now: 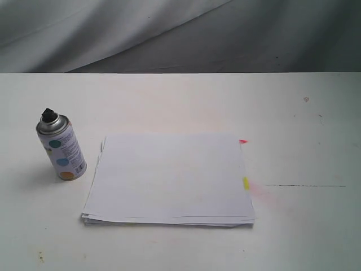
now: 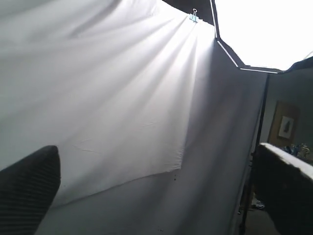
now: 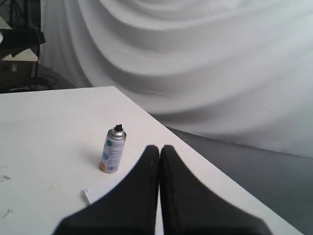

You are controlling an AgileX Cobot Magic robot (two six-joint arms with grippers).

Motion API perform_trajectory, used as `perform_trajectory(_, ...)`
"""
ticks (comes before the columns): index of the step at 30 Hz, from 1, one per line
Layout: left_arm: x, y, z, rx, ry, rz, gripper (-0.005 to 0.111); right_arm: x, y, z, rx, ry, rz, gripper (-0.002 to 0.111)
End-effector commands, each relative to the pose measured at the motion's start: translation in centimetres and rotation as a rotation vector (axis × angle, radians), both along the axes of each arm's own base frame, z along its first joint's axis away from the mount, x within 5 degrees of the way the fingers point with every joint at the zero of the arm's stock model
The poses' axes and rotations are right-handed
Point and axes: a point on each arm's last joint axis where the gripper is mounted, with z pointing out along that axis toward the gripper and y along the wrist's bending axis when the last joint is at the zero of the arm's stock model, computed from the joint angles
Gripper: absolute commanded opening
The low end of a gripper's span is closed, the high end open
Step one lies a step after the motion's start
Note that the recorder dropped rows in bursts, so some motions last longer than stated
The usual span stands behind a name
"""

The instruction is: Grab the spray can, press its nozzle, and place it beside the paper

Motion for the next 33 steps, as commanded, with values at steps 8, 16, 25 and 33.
perform_trajectory(8, -2.2, 0.2, -1.5, -0.071, 0.11, -0.121, 0.048, -6.3, -3.0, -3.2, 0.043, -0.007, -0.139, 0.0)
perform_trajectory(16, -2.3, 0.0, -1.6, -0.097, 0.136, -0.146, 0.039, -6.0, -3.4, -7.3, 0.049, 0.046, -0.192, 0.0)
perform_trajectory(25, -2.3, -0.1, -1.7, -0.127, 0.154, -0.169, 0.0, 2.8, -1.4, -13.0, 0.191, 0.076, -0.264, 0.0)
perform_trajectory(33, -2.2, 0.4, -1.1, -0.119, 0.061, -0.11, 0.0, 6.5, -1.2, -16.7, 0.358, 0.014, -0.345, 0.0)
